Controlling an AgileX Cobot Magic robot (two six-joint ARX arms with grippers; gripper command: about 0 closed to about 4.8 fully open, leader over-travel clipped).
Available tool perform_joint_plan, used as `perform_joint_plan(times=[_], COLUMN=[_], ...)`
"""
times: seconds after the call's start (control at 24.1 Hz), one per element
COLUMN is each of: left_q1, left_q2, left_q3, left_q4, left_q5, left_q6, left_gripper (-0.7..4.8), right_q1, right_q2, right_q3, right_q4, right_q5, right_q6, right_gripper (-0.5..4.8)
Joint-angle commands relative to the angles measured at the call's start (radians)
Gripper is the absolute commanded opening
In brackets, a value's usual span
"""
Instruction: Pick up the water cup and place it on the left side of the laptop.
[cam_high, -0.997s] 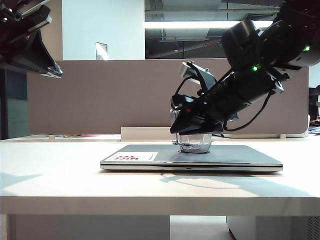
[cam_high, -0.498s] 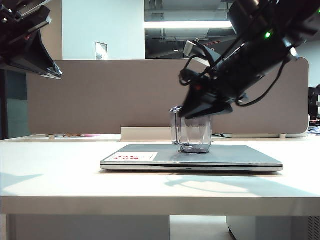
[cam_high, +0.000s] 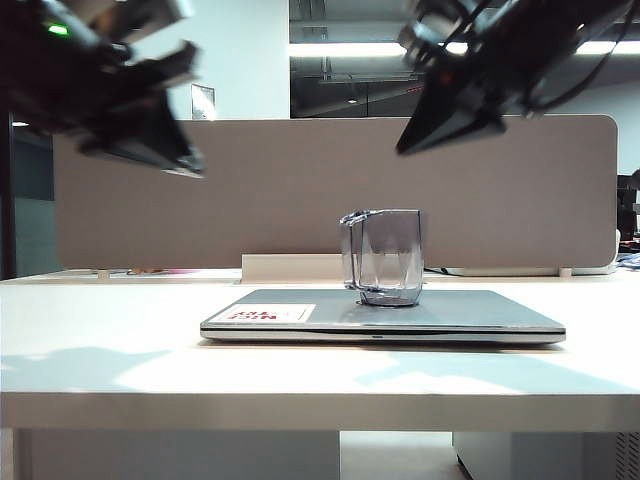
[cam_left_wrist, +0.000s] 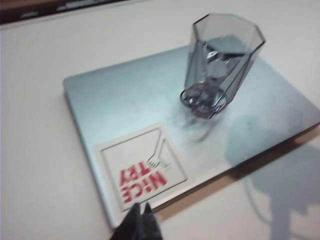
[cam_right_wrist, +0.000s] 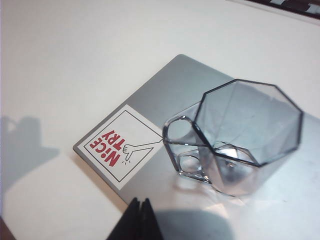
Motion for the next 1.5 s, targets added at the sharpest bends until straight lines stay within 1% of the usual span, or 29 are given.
perform_joint_plan(times=[0.04, 0.08, 0.12, 0.17, 0.21, 0.25, 0.33, 0.37, 0.42, 0.5, 0.54, 0.58, 0.66, 0.71, 0.79, 0.91, 1.12, 1.16, 1.2, 1.33, 1.5], left_q1=[-0.088, -0.113, -0.163, -0.205, -0.219, -0.246, -0.265, -0.276, -0.285, -0.294, -0.294, -0.294, -0.294, -0.294, -0.294, -0.294, -0.294, -0.294, -0.293, -0.291, -0.285], left_q2=[0.061, 0.081, 0.132, 0.188, 0.216, 0.280, 0.346, 0.386, 0.454, 0.547, 0.576, 0.618, 0.658, 0.665, 0.676, 0.695, 0.750, 0.758, 0.776, 0.798, 0.803], left_q3=[0.004, 0.003, 0.004, 0.004, 0.004, 0.008, 0.026, 0.046, 0.090, 0.162, 0.188, 0.226, 0.263, 0.267, 0.269, 0.274, 0.302, 0.309, 0.325, 0.355, 0.382], left_q4=[0.145, 0.178, 0.257, 0.349, 0.394, 0.483, 0.539, 0.548, 0.547, 0.547, 0.547, 0.546, 0.536, 0.537, 0.541, 0.542, 0.542, 0.541, 0.541, 0.540, 0.539], left_q5=[-0.122, -0.147, -0.194, -0.206, -0.206, -0.209, -0.224, -0.241, -0.293, -0.349, -0.351, -0.351, -0.351, -0.351, -0.367, -0.409, -0.410, -0.410, -0.410, -0.420, -0.500], left_q6=[-0.017, -0.027, -0.056, -0.082, -0.091, -0.114, -0.142, -0.160, -0.185, -0.199, -0.209, -0.229, -0.274, -0.293, -0.327, -0.328, -0.328, -0.328, -0.328, -0.327, -0.320], left_gripper=[-0.06, -0.06, -0.06, -0.06, -0.06, -0.06, -0.06, -0.06, -0.06, -0.05, -0.04, 0.07, 0.73, 0.96, 0.98, 0.98, 1.00, 1.03, 1.17, 1.17, 1.17], right_q1=[0.000, 0.000, 0.000, 0.000, 0.000, 0.000, 0.000, -0.002, -0.010, -0.021, -0.027, -0.031, -0.033, -0.034, -0.034, -0.034, -0.034, -0.034, -0.034, -0.034, -0.034], right_q2=[-0.071, -0.089, -0.125, -0.152, -0.167, -0.187, -0.204, -0.214, -0.227, -0.240, -0.243, -0.248, -0.251, -0.252, -0.252, -0.252, -0.252, -0.252, -0.252, -0.252, -0.252], right_q3=[0.003, 0.003, 0.000, -0.002, -0.001, -0.002, -0.001, -0.002, -0.002, -0.001, -0.001, -0.001, -0.001, -0.001, -0.001, -0.001, -0.001, -0.001, -0.001, -0.001, -0.001], right_q4=[-0.048, -0.060, -0.085, -0.109, -0.126, -0.145, -0.161, -0.166, -0.170, -0.170, -0.170, -0.170, -0.172, -0.172, -0.169, -0.160, -0.153, -0.153, -0.153, -0.154, -0.153], right_q5=[0.058, 0.064, 0.082, 0.088, 0.096, 0.114, 0.128, 0.128, 0.127, 0.127, 0.127, 0.124, 0.124, 0.124, 0.124, 0.123, 0.119, 0.120, 0.119, 0.119, 0.099], right_q6=[-0.001, -0.001, 0.000, 0.000, 0.000, 0.000, 0.000, 0.000, 0.000, 0.000, 0.001, 0.001, 0.001, 0.001, 0.001, 0.001, 0.000, 0.000, 0.000, 0.000, 0.001], right_gripper=[-0.02, -0.02, -0.02, -0.02, -0.02, -0.02, -0.02, -0.02, -0.02, -0.02, -0.02, -0.02, -0.02, -0.02, -0.02, -0.02, -0.02, -0.02, -0.02, -0.02, -0.02])
